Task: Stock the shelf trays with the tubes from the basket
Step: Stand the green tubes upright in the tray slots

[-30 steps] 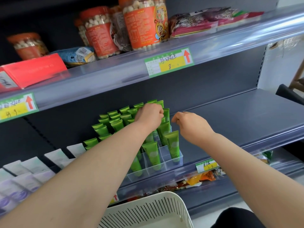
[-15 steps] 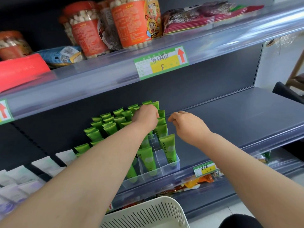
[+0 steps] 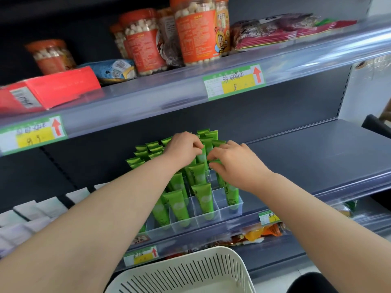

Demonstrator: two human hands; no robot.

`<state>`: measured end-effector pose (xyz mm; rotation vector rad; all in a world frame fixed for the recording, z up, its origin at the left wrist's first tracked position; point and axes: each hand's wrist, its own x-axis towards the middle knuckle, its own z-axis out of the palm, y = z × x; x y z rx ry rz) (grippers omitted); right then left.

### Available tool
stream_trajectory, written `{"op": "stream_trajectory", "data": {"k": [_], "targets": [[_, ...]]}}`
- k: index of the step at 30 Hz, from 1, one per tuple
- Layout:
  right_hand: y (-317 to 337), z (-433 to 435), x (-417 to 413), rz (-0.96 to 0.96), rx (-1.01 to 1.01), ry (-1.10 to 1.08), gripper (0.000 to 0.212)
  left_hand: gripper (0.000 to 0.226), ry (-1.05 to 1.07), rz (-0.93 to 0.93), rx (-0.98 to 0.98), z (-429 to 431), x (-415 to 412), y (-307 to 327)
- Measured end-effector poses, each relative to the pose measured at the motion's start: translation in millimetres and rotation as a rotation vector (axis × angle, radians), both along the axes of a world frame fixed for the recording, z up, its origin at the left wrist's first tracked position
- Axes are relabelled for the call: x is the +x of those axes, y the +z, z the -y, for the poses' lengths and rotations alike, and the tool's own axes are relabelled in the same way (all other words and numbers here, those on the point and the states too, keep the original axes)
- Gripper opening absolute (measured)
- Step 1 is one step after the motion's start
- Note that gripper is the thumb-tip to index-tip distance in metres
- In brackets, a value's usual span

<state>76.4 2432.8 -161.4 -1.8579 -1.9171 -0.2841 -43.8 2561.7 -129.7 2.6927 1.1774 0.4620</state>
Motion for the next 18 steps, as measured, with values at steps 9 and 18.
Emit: {"op": "stream_trajectory", "data": {"k": [9, 18], "targets": [[-15.6, -5.8, -30.4, 0.160, -0.295, 0.099, 0.026, 0.015, -0.039, -0.140, 0.004, 4.7, -21.3, -5.5], [-18.9, -5.6, -29.1, 0.165, -0.311, 0.092, 0.026, 0.014, -0.021, -0.291, -0.002, 8.2, -18.5, -21.1]]}}
